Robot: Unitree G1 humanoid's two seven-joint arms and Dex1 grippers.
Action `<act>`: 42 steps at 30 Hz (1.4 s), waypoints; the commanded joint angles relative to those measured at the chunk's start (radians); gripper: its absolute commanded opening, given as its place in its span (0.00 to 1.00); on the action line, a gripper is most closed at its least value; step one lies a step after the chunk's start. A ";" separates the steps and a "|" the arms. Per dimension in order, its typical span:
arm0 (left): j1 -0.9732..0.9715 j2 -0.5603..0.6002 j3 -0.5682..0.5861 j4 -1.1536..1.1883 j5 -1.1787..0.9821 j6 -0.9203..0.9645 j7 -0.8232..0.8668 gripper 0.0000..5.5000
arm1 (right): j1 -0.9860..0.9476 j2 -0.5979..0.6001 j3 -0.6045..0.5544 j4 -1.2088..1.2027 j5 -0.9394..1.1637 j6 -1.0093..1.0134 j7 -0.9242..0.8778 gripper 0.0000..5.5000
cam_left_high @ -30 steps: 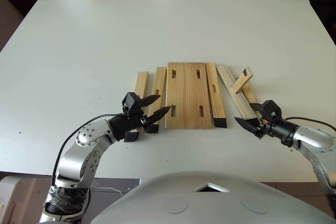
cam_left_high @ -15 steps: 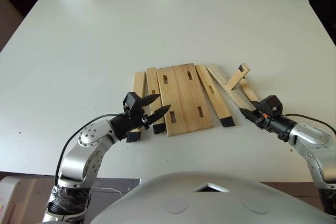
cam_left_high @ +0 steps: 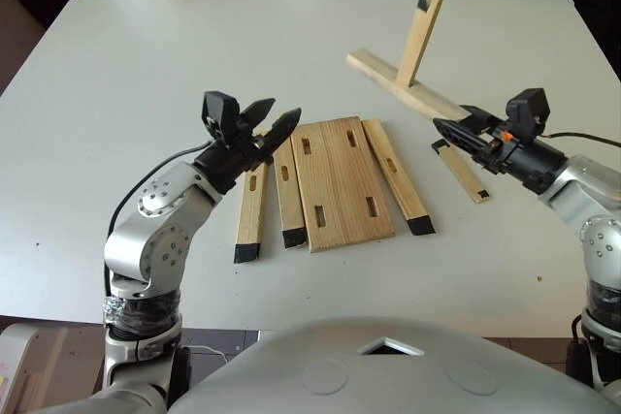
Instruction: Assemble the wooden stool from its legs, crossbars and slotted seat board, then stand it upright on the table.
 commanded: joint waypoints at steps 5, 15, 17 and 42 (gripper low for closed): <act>-0.031 -0.008 0.070 -0.073 -0.486 0.071 -0.045 0.69 | -0.146 0.023 -0.117 -0.013 0.540 0.149 -0.010 0.37; -0.206 0.004 0.017 -0.033 -0.652 0.046 0.004 0.74 | -0.210 -0.079 -0.046 0.082 0.891 0.245 0.065 0.37; -0.202 0.011 -0.003 -0.044 -0.645 0.047 -0.012 0.74 | -0.216 -0.091 -0.023 0.097 0.874 0.252 0.096 0.37; -0.135 0.129 -0.024 -0.110 -0.690 0.036 -0.180 0.37 | -0.135 -0.218 0.170 0.159 0.390 0.067 0.540 0.37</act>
